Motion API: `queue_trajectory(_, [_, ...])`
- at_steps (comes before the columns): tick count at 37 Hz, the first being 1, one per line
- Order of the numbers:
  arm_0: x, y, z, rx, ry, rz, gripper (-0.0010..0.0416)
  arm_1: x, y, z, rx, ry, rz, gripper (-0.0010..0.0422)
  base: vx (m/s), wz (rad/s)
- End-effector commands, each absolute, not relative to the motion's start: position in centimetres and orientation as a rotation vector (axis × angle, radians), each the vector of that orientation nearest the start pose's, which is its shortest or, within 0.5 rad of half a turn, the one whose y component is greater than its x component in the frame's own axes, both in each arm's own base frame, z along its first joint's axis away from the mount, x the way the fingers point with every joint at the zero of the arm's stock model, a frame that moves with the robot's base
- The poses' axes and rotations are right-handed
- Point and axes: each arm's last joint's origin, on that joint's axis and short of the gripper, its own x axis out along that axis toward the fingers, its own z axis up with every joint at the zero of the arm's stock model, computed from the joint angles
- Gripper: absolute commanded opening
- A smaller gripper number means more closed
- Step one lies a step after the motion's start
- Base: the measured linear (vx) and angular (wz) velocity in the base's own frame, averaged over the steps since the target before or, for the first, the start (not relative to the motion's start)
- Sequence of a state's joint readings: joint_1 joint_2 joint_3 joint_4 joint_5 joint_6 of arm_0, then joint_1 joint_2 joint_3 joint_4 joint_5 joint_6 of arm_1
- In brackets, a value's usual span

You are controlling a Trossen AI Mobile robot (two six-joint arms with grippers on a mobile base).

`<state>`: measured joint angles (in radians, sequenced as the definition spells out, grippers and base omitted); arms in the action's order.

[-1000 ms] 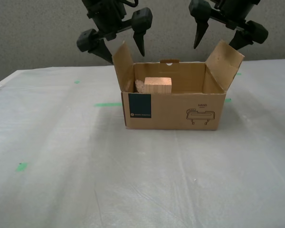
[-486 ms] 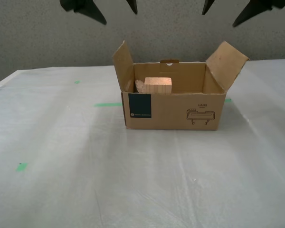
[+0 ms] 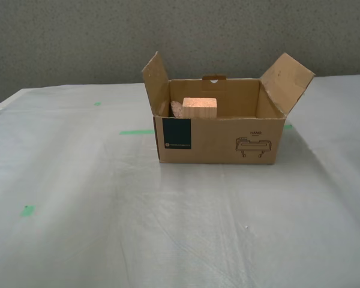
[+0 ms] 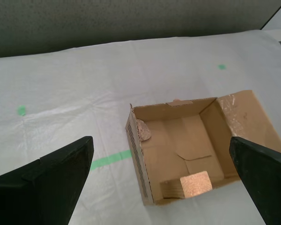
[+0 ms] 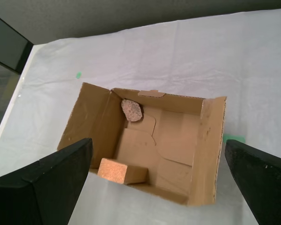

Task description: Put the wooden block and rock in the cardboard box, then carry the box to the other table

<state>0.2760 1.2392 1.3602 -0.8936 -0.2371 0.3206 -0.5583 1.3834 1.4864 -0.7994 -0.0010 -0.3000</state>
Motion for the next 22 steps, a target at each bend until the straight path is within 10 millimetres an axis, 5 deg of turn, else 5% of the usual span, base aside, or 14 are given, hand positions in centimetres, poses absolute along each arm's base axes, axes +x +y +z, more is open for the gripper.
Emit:
queue_trajectory(1, [21.2,6.7,38.2,0.277,0.853,0.355,0.0394,22.6,-14.1,39.5,-0.085,0.740,-0.425,0.0398,0.000,0.000])
queue_trajectory(12, [17.4,5.6,39.8,0.257,0.809,0.350,0.0394,18.9,-12.6,40.5,-0.044,0.753,-0.415,0.0398,0.000,0.000])
queue_trajectory(22, [14.2,4.7,40.7,0.250,0.781,0.354,0.0394,16.3,-11.9,37.4,-0.028,0.776,-0.382,0.0398,0.000,0.000])
